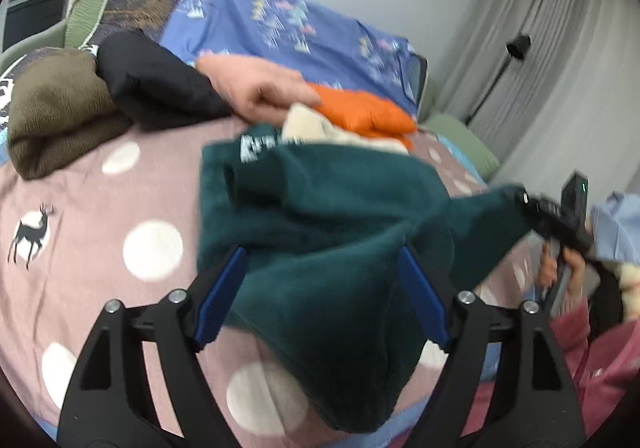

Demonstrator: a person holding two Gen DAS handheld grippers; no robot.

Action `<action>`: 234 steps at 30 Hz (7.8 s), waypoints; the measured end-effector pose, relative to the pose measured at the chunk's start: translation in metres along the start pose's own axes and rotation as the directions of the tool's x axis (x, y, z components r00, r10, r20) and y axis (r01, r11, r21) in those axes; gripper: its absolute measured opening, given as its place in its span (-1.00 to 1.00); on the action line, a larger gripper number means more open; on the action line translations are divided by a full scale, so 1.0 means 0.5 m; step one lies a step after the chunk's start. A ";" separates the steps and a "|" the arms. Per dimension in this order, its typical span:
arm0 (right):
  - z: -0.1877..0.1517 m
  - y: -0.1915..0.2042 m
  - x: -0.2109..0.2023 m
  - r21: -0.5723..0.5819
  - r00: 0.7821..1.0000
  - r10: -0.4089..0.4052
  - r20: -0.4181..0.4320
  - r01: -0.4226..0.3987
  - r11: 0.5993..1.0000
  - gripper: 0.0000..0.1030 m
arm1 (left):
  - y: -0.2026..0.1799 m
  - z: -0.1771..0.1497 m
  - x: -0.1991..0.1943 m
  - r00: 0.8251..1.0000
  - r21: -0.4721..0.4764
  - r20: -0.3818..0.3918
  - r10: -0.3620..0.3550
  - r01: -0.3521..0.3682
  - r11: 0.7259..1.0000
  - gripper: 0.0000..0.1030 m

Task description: Fold large clothes

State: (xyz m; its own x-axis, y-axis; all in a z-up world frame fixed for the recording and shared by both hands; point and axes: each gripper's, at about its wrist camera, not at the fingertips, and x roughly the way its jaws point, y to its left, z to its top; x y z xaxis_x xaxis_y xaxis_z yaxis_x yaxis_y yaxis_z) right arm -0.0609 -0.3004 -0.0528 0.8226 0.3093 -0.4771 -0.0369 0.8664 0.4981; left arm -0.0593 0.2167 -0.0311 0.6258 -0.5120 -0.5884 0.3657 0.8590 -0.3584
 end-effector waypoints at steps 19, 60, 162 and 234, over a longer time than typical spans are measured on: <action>-0.012 -0.002 -0.021 -0.011 1.000 -0.013 0.000 0.013 1.000 -0.34 | -0.071 -0.200 0.124 0.953 0.014 -0.277 -0.126 0.135 0.991 -0.11; 0.208 -0.113 0.282 -0.247 0.951 -0.251 -0.181 0.203 0.947 0.53 | 0.141 0.316 0.243 0.997 -0.086 0.068 0.026 -0.020 0.996 0.60; 0.067 0.214 0.425 -0.311 0.948 -0.261 -0.179 0.197 0.930 -0.01 | 0.000 0.264 0.574 0.954 0.163 -0.112 0.277 -0.258 0.952 0.16; -0.023 0.174 0.229 -0.281 0.945 -0.275 -0.178 0.219 0.935 0.07 | 0.214 0.065 0.301 0.957 -0.055 -0.107 0.270 -0.277 0.959 0.68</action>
State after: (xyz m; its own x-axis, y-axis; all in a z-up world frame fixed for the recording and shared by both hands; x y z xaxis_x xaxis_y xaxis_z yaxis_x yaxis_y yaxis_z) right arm 0.0235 -0.1852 -0.0722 0.6865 0.1239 -0.7165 -0.0135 0.9874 0.1578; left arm 0.0963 0.2317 -0.1344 0.6241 -0.2591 -0.7371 0.1397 0.9652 -0.2210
